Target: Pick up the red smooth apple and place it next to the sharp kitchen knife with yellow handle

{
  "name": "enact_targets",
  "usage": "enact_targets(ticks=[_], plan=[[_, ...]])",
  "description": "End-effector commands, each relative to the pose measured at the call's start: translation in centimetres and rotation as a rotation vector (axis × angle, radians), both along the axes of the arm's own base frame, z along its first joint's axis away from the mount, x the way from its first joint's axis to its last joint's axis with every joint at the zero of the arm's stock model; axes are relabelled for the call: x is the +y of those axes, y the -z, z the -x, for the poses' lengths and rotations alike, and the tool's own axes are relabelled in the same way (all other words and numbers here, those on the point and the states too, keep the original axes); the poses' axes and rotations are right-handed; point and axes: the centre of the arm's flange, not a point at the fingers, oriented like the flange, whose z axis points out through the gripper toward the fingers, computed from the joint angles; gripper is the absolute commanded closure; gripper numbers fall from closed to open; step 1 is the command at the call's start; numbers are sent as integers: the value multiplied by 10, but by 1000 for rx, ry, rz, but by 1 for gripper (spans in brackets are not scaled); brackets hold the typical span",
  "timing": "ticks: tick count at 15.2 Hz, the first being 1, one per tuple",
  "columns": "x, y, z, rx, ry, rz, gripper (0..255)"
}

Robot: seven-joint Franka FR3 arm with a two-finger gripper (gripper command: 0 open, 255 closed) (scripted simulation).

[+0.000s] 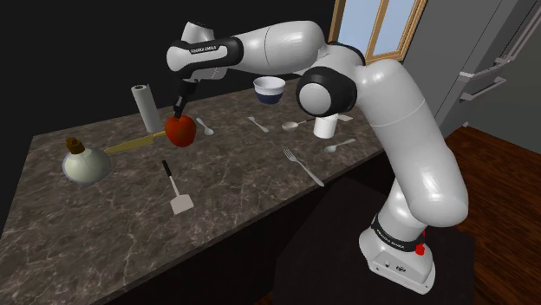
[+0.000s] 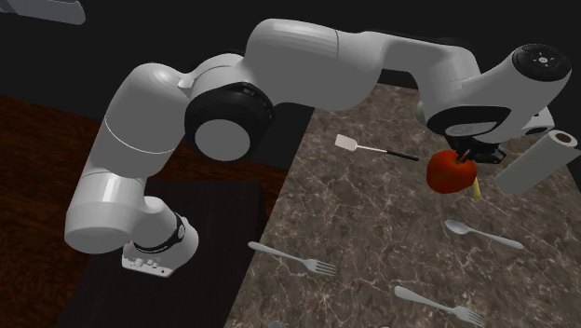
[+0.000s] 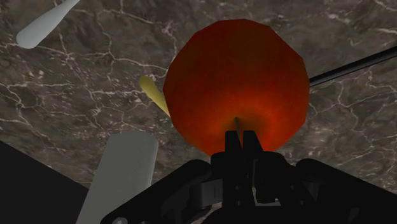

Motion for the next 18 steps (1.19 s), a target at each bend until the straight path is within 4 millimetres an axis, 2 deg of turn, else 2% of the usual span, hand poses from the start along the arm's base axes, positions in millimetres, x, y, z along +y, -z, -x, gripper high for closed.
enact_targets(ticks=[1,2,7,11,18], plan=[[0,0,0,-1,0,0,255],[0,0,0,-1,0,0,0],[0,0,0,-1,0,0,0],[-13,-46,16,-1,0,0,0],[-13,-46,16,-1,0,0,0]])
